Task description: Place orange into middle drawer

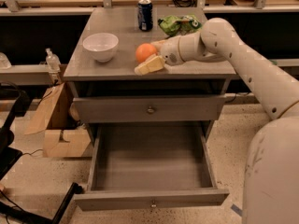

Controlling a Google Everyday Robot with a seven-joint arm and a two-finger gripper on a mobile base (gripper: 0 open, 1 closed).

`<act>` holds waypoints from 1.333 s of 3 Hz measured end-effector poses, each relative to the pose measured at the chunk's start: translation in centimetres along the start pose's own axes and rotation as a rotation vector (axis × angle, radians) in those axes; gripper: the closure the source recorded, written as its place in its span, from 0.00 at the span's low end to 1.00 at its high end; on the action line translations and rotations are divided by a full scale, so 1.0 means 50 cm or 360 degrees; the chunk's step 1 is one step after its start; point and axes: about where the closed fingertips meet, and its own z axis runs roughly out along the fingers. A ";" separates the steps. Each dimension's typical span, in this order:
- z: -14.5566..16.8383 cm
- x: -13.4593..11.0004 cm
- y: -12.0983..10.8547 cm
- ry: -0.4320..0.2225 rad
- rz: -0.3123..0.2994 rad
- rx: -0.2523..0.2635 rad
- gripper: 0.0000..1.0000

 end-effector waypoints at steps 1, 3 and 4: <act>0.006 0.000 0.003 0.0001 0.0001 -0.0008 0.42; 0.019 0.000 0.010 0.0000 0.0001 -0.0025 0.88; 0.018 -0.005 0.012 -0.0001 -0.0011 -0.0030 1.00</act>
Offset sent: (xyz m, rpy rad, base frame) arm -0.0003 0.0028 -0.0014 0.0001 0.0025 0.0041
